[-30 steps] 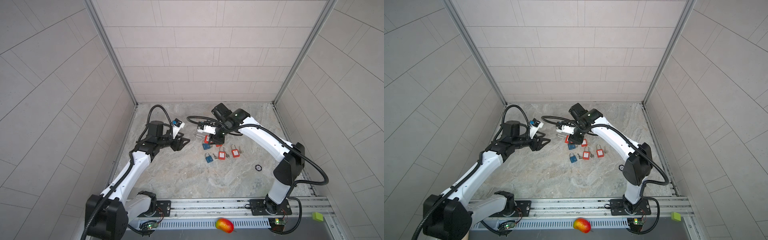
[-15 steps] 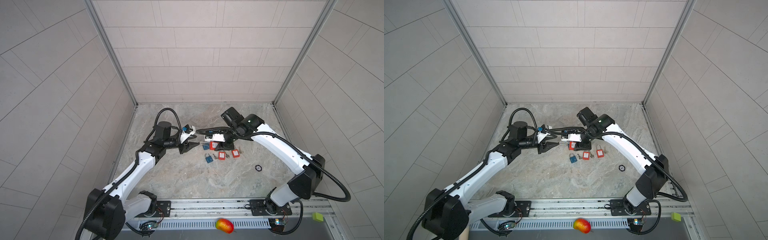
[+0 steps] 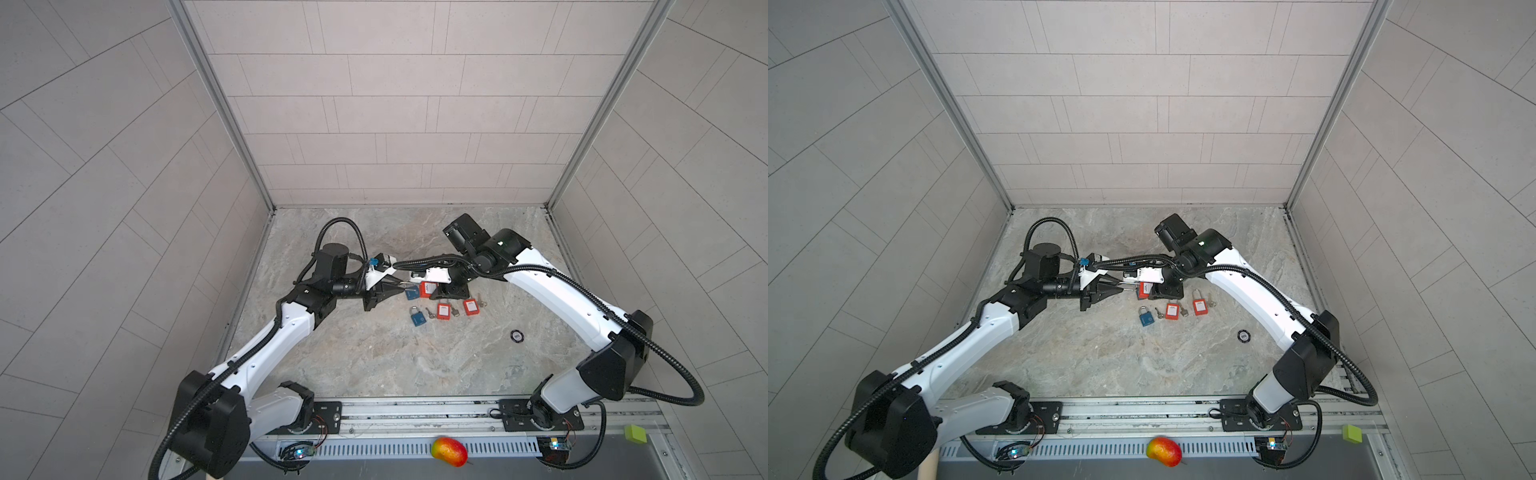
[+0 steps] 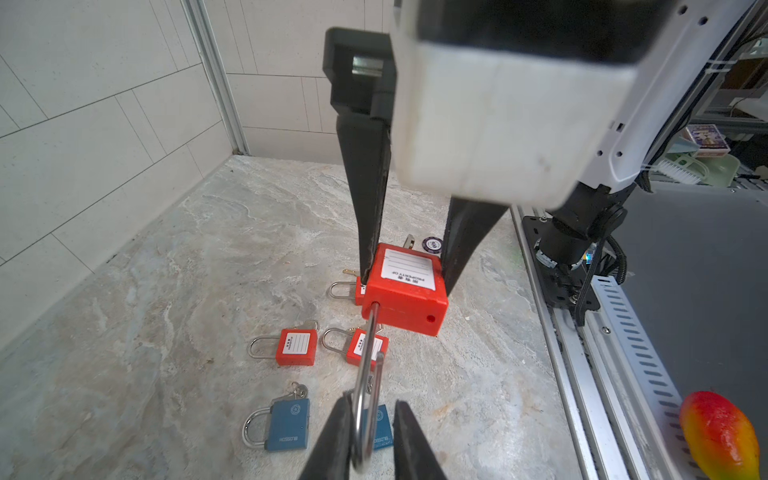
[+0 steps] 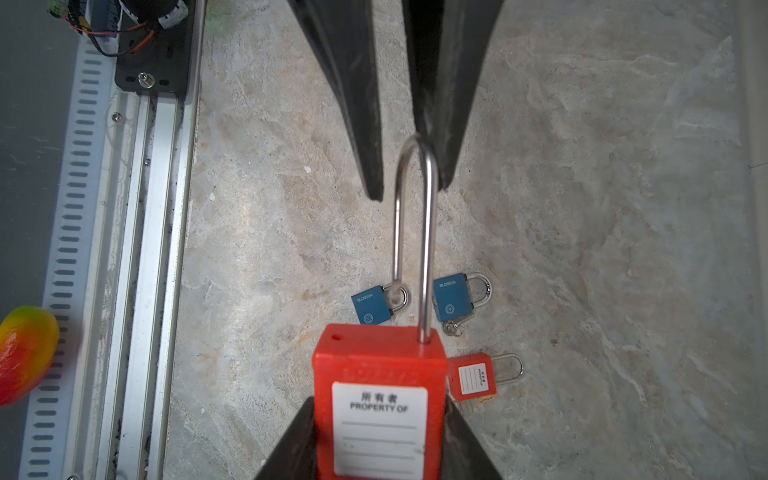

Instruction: Lock with the key

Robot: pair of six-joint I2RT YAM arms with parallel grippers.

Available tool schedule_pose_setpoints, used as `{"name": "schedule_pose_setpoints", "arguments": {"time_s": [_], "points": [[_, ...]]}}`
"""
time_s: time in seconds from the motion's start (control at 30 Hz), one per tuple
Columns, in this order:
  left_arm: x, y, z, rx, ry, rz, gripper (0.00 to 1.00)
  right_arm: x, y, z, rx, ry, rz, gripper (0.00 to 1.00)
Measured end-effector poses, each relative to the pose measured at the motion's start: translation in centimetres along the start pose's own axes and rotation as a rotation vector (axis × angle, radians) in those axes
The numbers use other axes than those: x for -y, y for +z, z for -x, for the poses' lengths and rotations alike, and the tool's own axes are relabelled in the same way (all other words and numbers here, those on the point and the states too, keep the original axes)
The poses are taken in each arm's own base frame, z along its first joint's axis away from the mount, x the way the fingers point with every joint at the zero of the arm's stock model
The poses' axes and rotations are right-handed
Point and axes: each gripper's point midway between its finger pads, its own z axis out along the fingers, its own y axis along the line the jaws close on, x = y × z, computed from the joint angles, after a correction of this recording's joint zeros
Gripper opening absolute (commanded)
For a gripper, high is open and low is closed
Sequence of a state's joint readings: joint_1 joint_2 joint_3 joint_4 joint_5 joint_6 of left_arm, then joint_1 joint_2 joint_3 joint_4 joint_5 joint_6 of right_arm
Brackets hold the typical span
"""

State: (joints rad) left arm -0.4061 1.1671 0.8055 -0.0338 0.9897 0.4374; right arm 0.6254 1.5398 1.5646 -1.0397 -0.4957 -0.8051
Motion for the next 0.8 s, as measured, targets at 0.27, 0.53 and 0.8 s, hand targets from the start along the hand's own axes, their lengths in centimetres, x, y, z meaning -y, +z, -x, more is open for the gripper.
{"name": "schedule_pose_setpoints", "arguments": {"time_s": [0.27, 0.53, 0.8], "points": [[-0.1, 0.6, 0.2, 0.010, -0.029, -0.014, 0.00, 0.2, -0.5, -0.4, -0.028, -0.037, -0.035, 0.49], [0.6, 2.0, 1.3, 0.086, -0.076, -0.051, 0.00, 1.1, -1.6, -0.5, -0.038, -0.057, -0.115, 0.65], [1.5, 2.3, 3.1, 0.152, -0.051, -0.084, 0.00, 1.3, -2.9, -2.2, -0.069, -0.007, -0.127, 0.55]]}}
